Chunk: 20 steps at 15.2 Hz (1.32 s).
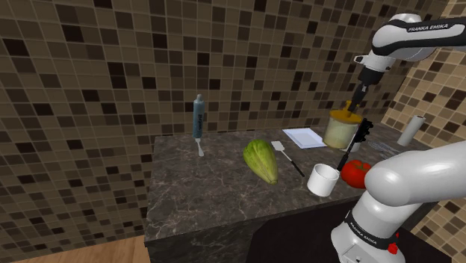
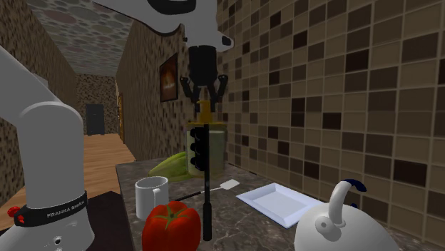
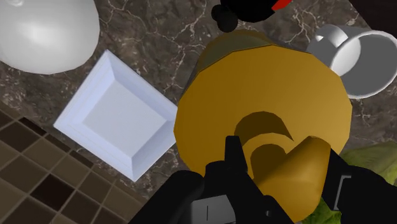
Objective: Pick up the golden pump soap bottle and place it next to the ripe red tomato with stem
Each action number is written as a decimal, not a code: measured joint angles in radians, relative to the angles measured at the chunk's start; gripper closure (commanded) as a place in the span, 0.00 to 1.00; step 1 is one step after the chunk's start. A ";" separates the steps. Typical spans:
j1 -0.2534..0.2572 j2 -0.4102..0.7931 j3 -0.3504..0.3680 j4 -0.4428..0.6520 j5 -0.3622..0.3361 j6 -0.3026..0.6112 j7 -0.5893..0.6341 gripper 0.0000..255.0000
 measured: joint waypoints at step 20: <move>-0.012 0.049 -0.080 -0.229 -0.048 0.278 -0.009 1.00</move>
